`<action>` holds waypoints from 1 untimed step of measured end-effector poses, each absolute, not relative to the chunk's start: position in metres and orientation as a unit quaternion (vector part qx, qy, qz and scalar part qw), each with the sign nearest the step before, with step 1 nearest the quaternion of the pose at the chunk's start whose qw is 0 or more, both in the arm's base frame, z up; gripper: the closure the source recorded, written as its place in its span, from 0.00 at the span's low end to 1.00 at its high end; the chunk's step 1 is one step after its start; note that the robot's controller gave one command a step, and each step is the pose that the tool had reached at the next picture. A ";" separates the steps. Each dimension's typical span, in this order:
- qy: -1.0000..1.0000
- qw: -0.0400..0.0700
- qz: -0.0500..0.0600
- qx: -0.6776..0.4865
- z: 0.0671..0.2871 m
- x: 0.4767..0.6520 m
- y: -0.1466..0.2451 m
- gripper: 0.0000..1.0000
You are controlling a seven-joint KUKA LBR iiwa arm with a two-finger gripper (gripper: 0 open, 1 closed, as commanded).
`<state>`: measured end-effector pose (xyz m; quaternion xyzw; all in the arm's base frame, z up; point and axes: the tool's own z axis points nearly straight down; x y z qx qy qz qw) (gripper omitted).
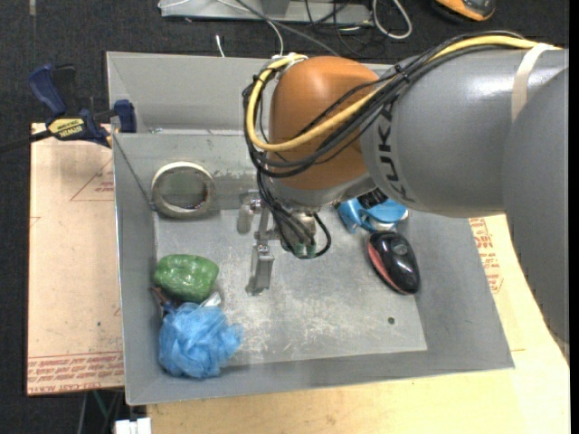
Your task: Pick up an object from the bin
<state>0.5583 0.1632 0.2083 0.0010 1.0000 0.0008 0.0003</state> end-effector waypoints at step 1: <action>1.000 0.001 0.001 0.001 0.208 0.558 0.163 0.00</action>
Offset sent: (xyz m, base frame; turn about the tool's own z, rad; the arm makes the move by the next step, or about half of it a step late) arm -0.0019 -0.0007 -0.0932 -0.1352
